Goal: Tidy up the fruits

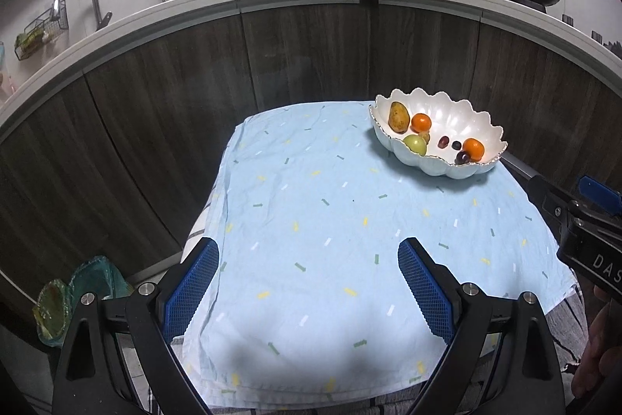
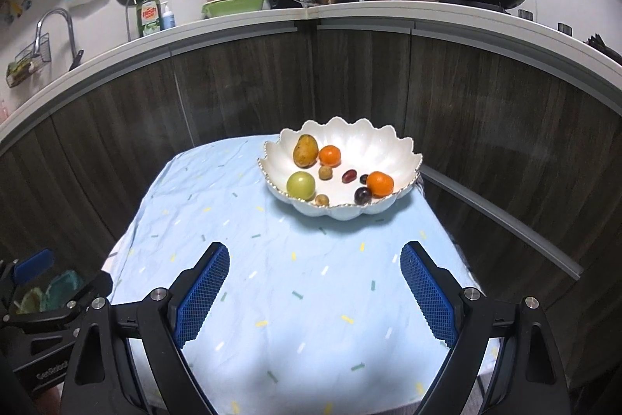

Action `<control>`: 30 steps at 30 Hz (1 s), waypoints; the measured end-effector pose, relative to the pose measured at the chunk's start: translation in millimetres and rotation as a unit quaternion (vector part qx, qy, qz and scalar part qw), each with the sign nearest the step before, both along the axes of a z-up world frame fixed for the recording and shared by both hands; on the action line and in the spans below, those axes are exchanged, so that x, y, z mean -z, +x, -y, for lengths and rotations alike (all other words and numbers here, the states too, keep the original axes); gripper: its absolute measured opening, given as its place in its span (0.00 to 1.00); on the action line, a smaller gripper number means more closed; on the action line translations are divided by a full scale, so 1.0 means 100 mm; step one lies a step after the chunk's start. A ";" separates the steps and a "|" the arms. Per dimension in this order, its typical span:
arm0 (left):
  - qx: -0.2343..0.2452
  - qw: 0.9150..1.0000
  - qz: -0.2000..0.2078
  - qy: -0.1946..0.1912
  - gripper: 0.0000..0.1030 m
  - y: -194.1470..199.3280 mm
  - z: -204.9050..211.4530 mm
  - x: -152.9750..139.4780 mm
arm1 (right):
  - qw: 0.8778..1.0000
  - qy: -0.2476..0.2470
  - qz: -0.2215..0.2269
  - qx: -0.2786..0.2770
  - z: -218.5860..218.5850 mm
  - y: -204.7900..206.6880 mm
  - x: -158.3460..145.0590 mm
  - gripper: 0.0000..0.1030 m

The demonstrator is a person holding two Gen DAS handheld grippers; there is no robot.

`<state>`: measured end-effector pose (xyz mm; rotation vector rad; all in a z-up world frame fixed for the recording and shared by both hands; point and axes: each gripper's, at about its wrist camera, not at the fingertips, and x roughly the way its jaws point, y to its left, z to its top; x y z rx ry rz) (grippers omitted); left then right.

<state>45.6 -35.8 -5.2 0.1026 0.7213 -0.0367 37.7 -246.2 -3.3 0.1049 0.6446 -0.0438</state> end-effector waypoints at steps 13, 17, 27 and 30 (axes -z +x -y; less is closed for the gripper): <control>-0.009 1.000 0.009 -0.008 0.92 -0.19 -0.07 -0.03 | 1.000 0.002 0.001 0.008 0.02 -0.18 0.00 0.88; -0.009 1.000 0.011 -0.008 0.92 -0.20 -0.06 -0.03 | 1.000 0.004 0.002 0.012 0.05 -0.19 -0.01 0.88; -0.003 1.000 0.014 -0.006 0.92 -0.24 -0.03 -0.06 | 1.000 0.006 0.004 0.013 0.05 -0.20 -0.02 0.88; -0.004 1.000 0.014 -0.005 0.92 -0.24 -0.03 -0.06 | 1.000 0.006 0.004 0.013 0.05 -0.20 -0.02 0.88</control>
